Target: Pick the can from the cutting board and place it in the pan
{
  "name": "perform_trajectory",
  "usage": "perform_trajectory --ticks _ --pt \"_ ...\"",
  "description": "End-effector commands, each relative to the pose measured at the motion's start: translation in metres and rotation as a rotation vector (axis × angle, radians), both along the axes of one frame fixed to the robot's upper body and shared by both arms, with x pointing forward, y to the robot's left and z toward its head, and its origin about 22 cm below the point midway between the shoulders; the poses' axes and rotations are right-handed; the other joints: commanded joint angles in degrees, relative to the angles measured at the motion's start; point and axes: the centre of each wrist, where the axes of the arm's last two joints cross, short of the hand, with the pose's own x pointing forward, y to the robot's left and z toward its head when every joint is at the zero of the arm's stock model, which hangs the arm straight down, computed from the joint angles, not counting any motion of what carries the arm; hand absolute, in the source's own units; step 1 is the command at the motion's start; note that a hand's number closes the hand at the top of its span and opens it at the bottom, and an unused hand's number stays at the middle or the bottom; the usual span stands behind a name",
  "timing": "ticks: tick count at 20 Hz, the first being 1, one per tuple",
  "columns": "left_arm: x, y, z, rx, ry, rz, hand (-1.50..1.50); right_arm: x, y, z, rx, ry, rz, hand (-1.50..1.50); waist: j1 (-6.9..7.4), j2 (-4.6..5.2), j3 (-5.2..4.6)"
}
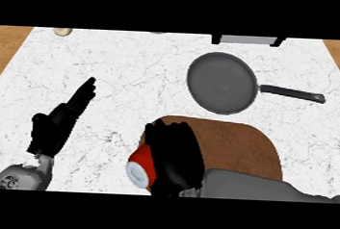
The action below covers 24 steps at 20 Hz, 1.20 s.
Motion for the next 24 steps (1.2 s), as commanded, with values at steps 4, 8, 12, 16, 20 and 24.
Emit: perform_trajectory --ticks 4,8,12,16,20,24 --pt "0.003 0.005 0.007 0.003 -0.012 0.019 0.00 -0.040 0.040 0.015 0.188 -0.331 -0.101 1.50 -0.85 0.39 0.13" --pt "0.006 0.008 0.012 0.004 -0.011 -0.002 0.00 -0.034 0.044 0.009 0.205 -0.376 -0.207 1.50 -0.70 0.78 0.12" --pt "-0.001 0.010 0.009 -0.004 -0.011 0.004 0.00 -0.009 0.026 0.020 0.266 -0.405 -0.298 1.50 -0.20 1.02 0.13" --pt "0.003 0.004 0.007 0.021 -0.027 0.006 0.00 0.012 0.005 0.018 0.417 -0.418 -0.348 1.50 0.01 1.35 0.18" --pt "0.003 -0.007 -0.004 -0.017 -0.014 0.010 0.00 0.046 -0.030 -0.007 0.399 -0.433 -0.363 1.50 0.37 1.51 0.15" --pt "0.005 0.007 0.006 -0.001 -0.040 -0.001 0.00 0.077 -0.049 -0.042 0.329 -0.473 -0.418 1.50 0.72 1.48 0.13"
